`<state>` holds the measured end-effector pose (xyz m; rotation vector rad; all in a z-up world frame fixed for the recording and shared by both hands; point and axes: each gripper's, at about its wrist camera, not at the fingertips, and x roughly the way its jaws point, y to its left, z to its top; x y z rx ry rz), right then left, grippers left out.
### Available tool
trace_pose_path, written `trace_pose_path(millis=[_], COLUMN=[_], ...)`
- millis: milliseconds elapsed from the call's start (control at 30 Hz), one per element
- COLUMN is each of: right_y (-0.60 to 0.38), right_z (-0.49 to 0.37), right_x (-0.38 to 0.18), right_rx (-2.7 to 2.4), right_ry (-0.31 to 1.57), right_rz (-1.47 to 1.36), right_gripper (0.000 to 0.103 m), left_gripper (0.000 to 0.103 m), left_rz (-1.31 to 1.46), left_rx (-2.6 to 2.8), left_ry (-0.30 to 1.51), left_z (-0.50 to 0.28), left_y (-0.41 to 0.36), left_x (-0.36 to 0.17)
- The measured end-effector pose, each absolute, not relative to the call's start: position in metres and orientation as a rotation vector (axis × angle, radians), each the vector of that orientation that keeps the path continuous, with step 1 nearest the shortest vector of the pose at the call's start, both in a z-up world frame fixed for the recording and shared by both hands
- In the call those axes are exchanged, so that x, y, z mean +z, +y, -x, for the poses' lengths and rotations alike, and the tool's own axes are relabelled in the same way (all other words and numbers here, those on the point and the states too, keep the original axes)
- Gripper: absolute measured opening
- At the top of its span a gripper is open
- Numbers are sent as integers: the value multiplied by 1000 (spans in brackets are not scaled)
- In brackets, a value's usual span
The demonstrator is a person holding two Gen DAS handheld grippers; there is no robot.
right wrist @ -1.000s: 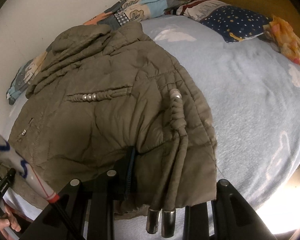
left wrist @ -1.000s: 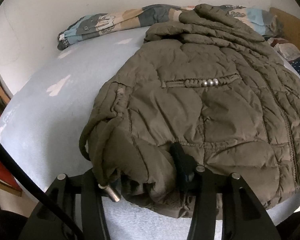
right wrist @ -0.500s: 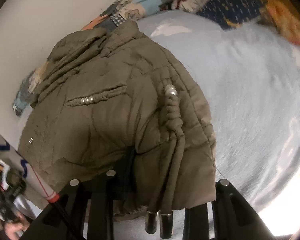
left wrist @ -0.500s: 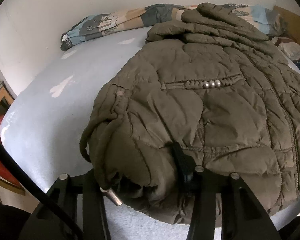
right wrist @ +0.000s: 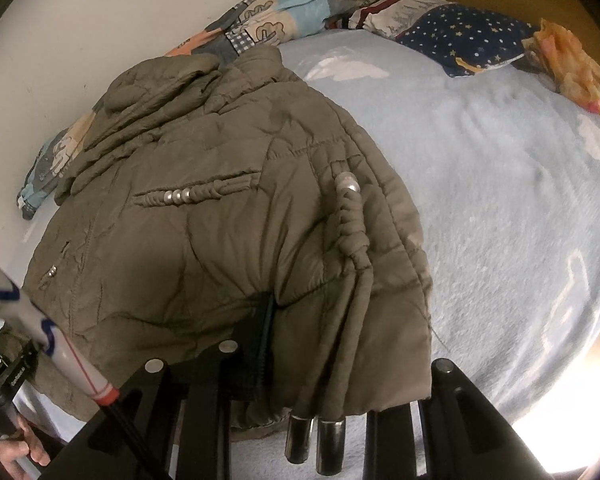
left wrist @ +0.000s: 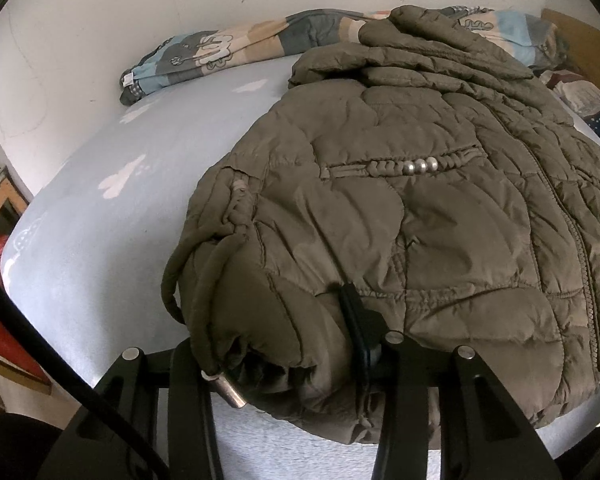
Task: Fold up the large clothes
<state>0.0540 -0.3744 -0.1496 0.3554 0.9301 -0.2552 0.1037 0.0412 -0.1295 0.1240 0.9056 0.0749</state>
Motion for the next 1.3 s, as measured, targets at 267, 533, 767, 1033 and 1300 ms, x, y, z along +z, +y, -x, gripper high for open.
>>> trace_pose_path(millis=[267, 533, 767, 1033, 1300], right_y=[-375, -375, -366, -364, -362], right_z=[-54, -54, -49, -47, -46], right_x=[-151, -149, -140, -137, -136], right_rx=[-258, -257, -261, -273, -278], right_ry=[936, 929, 895, 900, 900], right_rz=[-367, -371, -311, -291, -271], right_gripper=[28, 28, 24, 24, 24], left_gripper=[42, 35, 34, 34, 34], left_rz=[-131, -134, -131, -122, -119], left_rx=[73, 60, 55, 53, 52], left_ry=[902, 882, 877, 881, 879], left_z=[-104, -100, -99, -99, -99], left_y=[41, 40, 40, 40, 40], left_x=[-130, -125, -123, -121, -121])
